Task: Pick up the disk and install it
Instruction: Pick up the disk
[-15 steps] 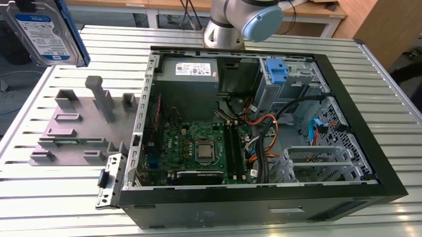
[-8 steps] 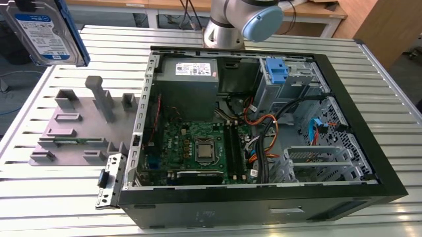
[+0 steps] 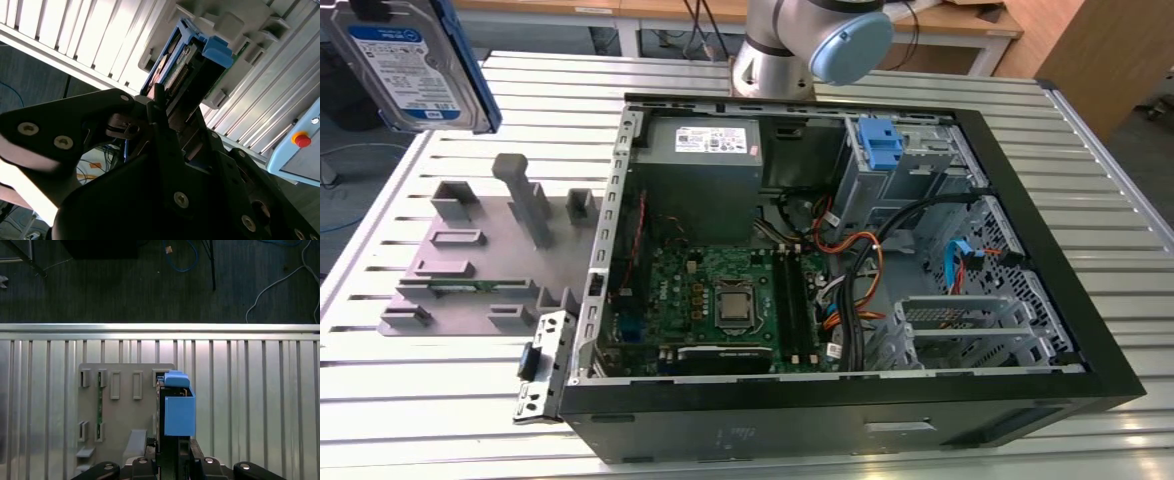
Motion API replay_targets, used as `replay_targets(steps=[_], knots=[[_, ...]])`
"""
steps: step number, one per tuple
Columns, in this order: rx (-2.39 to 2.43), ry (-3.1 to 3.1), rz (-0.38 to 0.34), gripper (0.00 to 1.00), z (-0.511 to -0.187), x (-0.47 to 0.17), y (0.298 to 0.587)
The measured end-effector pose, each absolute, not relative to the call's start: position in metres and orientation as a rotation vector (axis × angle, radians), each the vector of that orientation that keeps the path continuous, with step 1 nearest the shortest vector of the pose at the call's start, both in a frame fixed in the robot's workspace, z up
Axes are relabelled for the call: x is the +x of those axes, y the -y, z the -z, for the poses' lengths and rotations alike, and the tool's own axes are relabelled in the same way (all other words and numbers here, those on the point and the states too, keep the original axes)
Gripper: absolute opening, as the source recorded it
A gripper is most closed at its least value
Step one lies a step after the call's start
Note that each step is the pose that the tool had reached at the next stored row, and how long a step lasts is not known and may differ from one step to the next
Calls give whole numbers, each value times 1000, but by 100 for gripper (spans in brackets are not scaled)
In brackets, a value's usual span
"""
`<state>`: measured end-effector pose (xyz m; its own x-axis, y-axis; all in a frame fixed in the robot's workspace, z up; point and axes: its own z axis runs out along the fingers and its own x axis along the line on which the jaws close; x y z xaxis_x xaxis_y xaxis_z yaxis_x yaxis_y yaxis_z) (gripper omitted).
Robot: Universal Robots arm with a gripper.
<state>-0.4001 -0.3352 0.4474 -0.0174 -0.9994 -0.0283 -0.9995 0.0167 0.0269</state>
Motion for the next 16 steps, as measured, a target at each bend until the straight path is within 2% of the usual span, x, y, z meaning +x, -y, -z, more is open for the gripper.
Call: replay_targets(steps=[16], knots=[[-2201, -2239, -61, 35, -479, -400, 335]])
